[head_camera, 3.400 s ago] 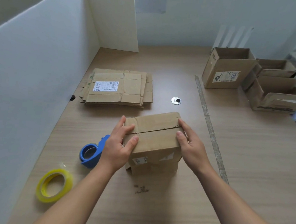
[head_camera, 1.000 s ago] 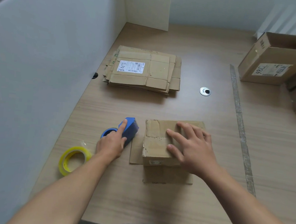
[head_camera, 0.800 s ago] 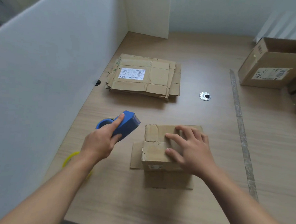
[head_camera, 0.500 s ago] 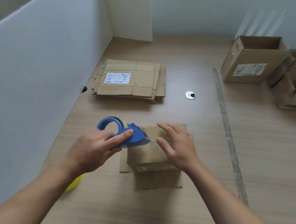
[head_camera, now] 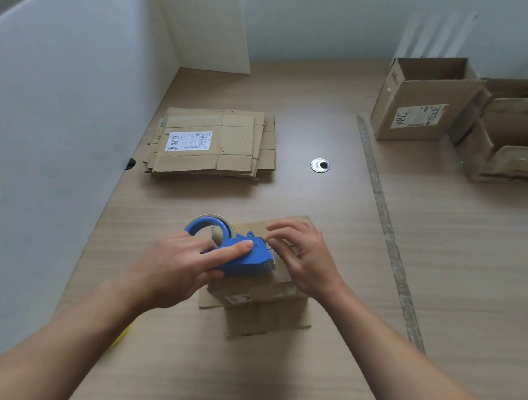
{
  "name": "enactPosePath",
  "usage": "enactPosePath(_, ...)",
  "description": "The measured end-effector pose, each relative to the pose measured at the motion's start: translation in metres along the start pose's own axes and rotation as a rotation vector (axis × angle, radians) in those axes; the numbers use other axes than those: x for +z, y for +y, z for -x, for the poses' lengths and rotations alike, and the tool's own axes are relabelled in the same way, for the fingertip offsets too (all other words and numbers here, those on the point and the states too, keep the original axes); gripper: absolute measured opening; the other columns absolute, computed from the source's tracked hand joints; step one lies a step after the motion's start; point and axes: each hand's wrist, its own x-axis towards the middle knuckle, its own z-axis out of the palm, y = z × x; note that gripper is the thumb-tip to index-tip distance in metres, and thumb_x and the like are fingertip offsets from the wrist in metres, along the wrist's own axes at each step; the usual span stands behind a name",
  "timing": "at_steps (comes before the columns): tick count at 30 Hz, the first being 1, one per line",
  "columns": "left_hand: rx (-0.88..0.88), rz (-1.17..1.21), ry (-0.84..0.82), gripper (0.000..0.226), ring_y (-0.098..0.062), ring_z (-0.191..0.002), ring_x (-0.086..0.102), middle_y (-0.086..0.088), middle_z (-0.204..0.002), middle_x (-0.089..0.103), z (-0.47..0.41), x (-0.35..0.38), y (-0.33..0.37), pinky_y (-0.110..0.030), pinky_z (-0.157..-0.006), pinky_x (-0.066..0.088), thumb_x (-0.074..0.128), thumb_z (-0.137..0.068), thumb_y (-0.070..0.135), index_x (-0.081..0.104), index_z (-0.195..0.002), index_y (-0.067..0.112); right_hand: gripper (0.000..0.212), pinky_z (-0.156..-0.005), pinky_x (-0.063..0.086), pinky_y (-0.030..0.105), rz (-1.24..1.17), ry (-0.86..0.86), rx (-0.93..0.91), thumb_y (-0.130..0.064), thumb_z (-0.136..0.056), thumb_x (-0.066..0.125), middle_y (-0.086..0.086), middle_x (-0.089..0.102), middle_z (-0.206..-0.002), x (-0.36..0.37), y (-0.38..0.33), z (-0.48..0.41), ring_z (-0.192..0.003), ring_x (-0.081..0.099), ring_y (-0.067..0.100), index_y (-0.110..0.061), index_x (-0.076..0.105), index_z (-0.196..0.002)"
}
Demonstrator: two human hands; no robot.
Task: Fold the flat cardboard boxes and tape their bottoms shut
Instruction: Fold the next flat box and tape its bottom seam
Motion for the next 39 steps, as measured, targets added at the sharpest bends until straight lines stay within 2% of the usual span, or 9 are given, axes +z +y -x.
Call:
enactPosePath(5,-0.095,0.172,-0.064,0.063,-0.025,-0.071,0.061,0.007,-0.095,0.065,-0.002,-0.003,0.005,-0.031,-0.056,0.049,0.044,-0.094,0.042,0.015,-0.149,0.051,0.010,-0.094,0.045,0.027,-0.081,0.077,0.099,-0.010,-0.092,0.068,-0.004,0.061,-0.104,-0.001,0.005,0.001,-0.107,0.057,0.014,-0.007,0.073,-0.084)
enactPosePath(9,-0.216,0.187,-0.197,0.082,-0.018,-0.086,0.055,0.014,-0.106,0.058,-0.004,0.001,0.002,-0.029,-0.067,0.039,0.047,-0.099,0.046,-0.022,-0.135,0.071,0.015,-0.090,0.039,0.009,-0.220,0.174,0.235,-0.008,-0.093,0.066,-0.006,0.054,-0.104,-0.004,0.010,0.003,-0.107,0.054,-0.006,-0.009,0.069,-0.077)
enactPosePath(13,-0.247,0.183,-0.229,0.080,-0.017,-0.083,0.050,0.014,-0.103,0.054,-0.004,0.005,0.000,-0.029,-0.066,0.035,0.045,-0.099,0.047,-0.023,-0.134,0.071,0.023,-0.089,0.048,0.027,-0.539,0.495,0.518,-0.002,-0.096,0.058,0.003,0.056,-0.102,-0.030,0.030,0.007,-0.091,0.059,0.008,-0.013,0.060,-0.075)
enactPosePath(15,-0.245,0.192,-0.232,0.081,-0.017,-0.081,0.048,0.014,-0.100,0.053,-0.004,0.006,-0.001,-0.030,-0.067,0.038,0.045,-0.099,0.047,-0.025,-0.132,0.072,0.023,-0.077,0.055,0.030,-0.679,0.417,0.617,-0.004,-0.097,0.054,0.006,0.059,-0.090,-0.048,0.037,0.006,-0.082,0.061,0.013,-0.011,0.059,-0.076)
enactPosePath(18,-0.243,0.191,-0.246,0.082,-0.016,-0.081,0.048,0.015,-0.098,0.051,-0.008,0.007,0.000,-0.031,-0.068,0.041,0.045,-0.099,0.048,-0.026,-0.131,0.073,0.019,-0.058,0.053,0.027,-0.646,0.269,0.764,-0.009,-0.098,0.055,0.005,0.060,-0.076,-0.056,0.036,0.003,-0.069,0.063,0.013,-0.011,0.056,-0.079)
enactPosePath(26,-0.259,0.204,-0.234,0.082,-0.017,-0.086,0.054,0.014,-0.111,0.057,-0.007,0.008,-0.001,-0.032,-0.074,0.047,0.046,-0.098,0.048,-0.024,-0.132,0.073,0.022,-0.044,0.037,0.021,-0.705,0.262,0.927,-0.004,-0.097,0.058,0.005,0.057,-0.065,-0.045,0.038,0.012,-0.051,0.052,0.013,-0.011,0.051,-0.078)
enactPosePath(31,-0.263,0.208,-0.226,0.082,-0.014,-0.078,0.046,0.015,-0.104,0.055,-0.007,0.008,-0.001,-0.029,-0.067,0.039,0.047,-0.099,0.047,-0.024,-0.132,0.073,0.020,-0.043,0.033,0.022,-0.609,0.257,0.976,-0.005,-0.094,0.061,0.004,0.059,-0.063,-0.032,0.046,0.010,-0.047,0.049,0.010,-0.011,0.056,-0.076)
enactPosePath(36,-0.266,0.210,-0.236,0.082,-0.016,-0.080,0.050,0.014,-0.101,0.055,-0.009,0.007,-0.001,-0.030,-0.068,0.042,0.046,-0.099,0.047,-0.024,-0.131,0.074,0.020,-0.044,0.034,0.021,-0.592,0.207,1.052,-0.016,-0.091,0.068,0.001,0.061,-0.063,-0.018,0.051,0.010,-0.047,0.048,0.011,-0.016,0.061,-0.072)
enactPosePath(39,-0.264,0.209,-0.234,0.083,-0.015,-0.079,0.048,0.013,-0.101,0.056,-0.009,0.008,-0.002,-0.030,-0.066,0.038,0.047,-0.098,0.046,-0.024,-0.131,0.074,0.006,-0.051,0.040,0.025,-0.549,0.174,1.062,-0.027,-0.091,0.068,0.004,0.067,-0.085,-0.014,0.045,0.009,-0.062,0.054,0.017,-0.027,0.062,-0.093)
